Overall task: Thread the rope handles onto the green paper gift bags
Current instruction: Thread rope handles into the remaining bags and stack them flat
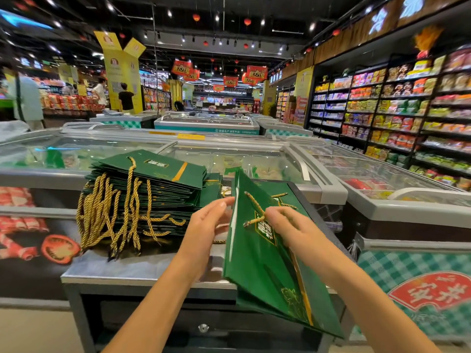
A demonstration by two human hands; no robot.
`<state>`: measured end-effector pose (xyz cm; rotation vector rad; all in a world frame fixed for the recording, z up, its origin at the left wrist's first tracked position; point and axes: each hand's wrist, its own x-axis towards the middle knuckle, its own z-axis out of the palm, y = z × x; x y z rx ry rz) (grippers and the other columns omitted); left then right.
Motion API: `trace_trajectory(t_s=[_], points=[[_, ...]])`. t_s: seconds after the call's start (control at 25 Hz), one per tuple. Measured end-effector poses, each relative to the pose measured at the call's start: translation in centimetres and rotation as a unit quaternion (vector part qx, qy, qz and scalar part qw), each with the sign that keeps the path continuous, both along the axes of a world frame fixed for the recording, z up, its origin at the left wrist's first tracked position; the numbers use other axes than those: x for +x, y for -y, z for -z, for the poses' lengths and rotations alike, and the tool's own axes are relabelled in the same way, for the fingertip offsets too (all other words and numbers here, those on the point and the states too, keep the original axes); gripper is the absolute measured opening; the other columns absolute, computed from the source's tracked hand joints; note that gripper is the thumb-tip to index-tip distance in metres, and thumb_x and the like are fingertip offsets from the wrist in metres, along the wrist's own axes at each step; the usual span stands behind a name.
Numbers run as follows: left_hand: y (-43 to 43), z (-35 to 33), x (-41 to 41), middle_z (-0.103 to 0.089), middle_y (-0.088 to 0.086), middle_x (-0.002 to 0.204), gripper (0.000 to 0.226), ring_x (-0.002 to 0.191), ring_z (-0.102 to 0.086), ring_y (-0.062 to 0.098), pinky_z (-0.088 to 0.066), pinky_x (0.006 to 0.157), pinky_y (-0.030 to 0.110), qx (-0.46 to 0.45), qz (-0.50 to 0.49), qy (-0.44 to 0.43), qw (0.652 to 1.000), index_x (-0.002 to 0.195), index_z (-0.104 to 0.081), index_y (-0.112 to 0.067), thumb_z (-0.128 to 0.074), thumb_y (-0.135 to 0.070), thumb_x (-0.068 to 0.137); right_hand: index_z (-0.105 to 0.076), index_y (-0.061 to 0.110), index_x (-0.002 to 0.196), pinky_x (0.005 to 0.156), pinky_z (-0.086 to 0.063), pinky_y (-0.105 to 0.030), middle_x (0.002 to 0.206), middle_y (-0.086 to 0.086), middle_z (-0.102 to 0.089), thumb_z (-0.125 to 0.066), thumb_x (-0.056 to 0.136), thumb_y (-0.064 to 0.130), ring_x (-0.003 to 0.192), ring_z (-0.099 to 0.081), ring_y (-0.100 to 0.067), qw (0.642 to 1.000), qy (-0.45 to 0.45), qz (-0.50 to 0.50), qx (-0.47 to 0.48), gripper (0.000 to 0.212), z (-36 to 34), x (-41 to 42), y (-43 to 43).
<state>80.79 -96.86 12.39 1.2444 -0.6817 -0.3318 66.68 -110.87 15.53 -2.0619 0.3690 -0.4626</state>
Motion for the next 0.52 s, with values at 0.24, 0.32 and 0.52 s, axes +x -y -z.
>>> trace_trajectory(t_s=[0.24, 0.32, 0.52], points=[[0.9, -4.5, -1.7, -0.070, 0.000, 0.127, 0.038, 0.126, -0.060, 0.014, -0.043, 0.110, 0.042, -0.051, 0.074, 0.182, 0.979, 0.125, -0.067, -0.011, -0.043, -0.021, 0.097, -0.076, 0.026, 0.102, 0.083, -0.051, -0.034, 0.094, 0.001, -0.079, -0.035, 0.083, 0.074, 0.090, -0.075, -0.012, 0.982, 0.066, -0.032, 0.175, 0.066, -4.2, -1.8, -1.5], [1.4, -5.6, -2.4, -0.067, 0.002, 0.132, 0.041, 0.130, -0.057, 0.013, -0.045, 0.110, 0.038, -0.049, 0.101, 0.213, 0.971, 0.131, -0.062, -0.009, -0.042, -0.019, 0.097, -0.079, 0.022, 0.059, 0.064, -0.053, -0.031, 0.064, 0.003, -0.075, -0.031, 0.091, 0.065, 0.058, -0.072, -0.007, 0.962, 0.097, -0.018, 0.255, 0.073, -5.0, -2.4, -1.3], [2.9, -5.9, -2.5, -0.068, 0.002, 0.129, 0.036, 0.127, -0.058, 0.015, -0.044, 0.110, 0.036, -0.005, 0.130, 0.240, 0.962, 0.128, -0.065, -0.010, -0.043, -0.015, 0.099, -0.081, 0.018, 0.091, 0.076, -0.058, -0.037, 0.091, -0.010, -0.073, -0.050, 0.092, 0.055, 0.079, -0.070, -0.025, 0.930, 0.135, -0.105, 0.327, 0.048, -4.2, -2.5, 0.6]])
